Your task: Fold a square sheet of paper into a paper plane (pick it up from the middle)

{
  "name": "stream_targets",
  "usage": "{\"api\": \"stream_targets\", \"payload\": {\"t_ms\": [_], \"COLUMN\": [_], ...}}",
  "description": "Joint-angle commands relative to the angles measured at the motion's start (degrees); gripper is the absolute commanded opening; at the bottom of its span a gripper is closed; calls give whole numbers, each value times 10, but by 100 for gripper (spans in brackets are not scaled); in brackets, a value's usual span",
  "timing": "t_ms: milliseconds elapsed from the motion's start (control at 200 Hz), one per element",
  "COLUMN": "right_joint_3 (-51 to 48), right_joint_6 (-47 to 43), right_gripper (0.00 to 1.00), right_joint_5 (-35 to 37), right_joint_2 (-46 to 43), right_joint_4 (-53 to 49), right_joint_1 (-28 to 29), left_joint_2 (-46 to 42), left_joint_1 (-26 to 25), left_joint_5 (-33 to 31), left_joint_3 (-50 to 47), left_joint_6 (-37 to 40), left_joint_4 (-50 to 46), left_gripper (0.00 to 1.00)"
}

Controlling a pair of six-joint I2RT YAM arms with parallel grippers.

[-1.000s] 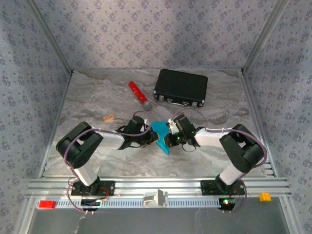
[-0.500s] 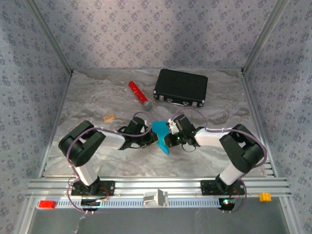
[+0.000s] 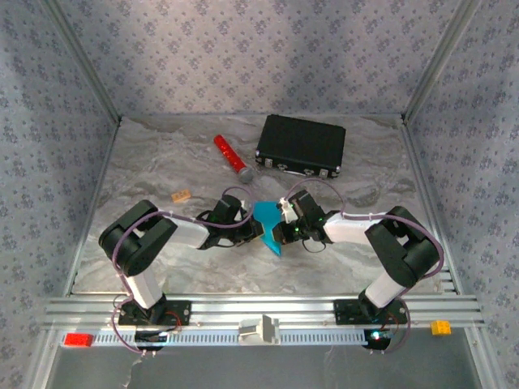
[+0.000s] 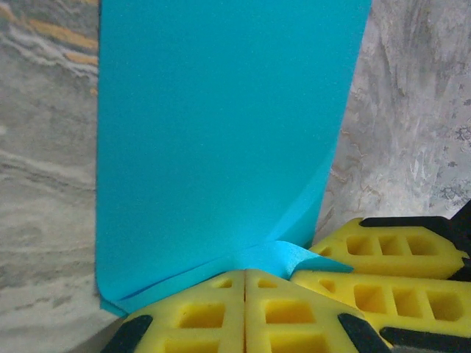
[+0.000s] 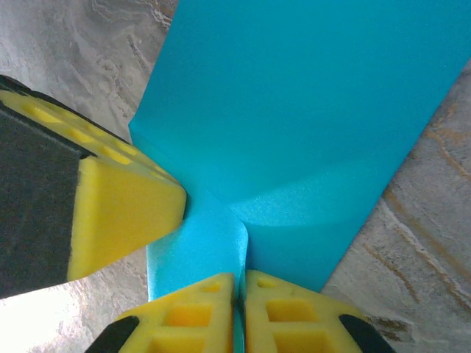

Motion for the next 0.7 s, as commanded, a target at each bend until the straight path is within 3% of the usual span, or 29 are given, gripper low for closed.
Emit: {"api": "stream_targets", "payload": {"t_ms": [0, 200, 425, 550, 695], "right_joint_3": [13, 20, 18, 22, 34], "right_joint_6": [7, 16, 37, 49, 46], "right_gripper": [19, 29, 33, 28, 15], "right_joint_5": [16, 6, -43, -90, -92], "right_joint_2": [-9, -60, -98, -92, -70], "right_joint_4": [-38, -63, -78, -75, -89], "right_joint_1": [-9, -23, -25, -8, 23], "left_joint_2": [8, 9, 12, 14, 14], "left_joint_1": [-9, -10, -11, -11, -11], "left_joint_5": [-18, -19, -19, -20, -20], "left_joint_3": [-3, 1, 3, 4, 4], "left_joint_6": [20, 23, 22, 22, 23], "left_joint_4": [-37, -43, -41, -41, -42], "left_gripper": [7, 7, 7, 7, 7]}}
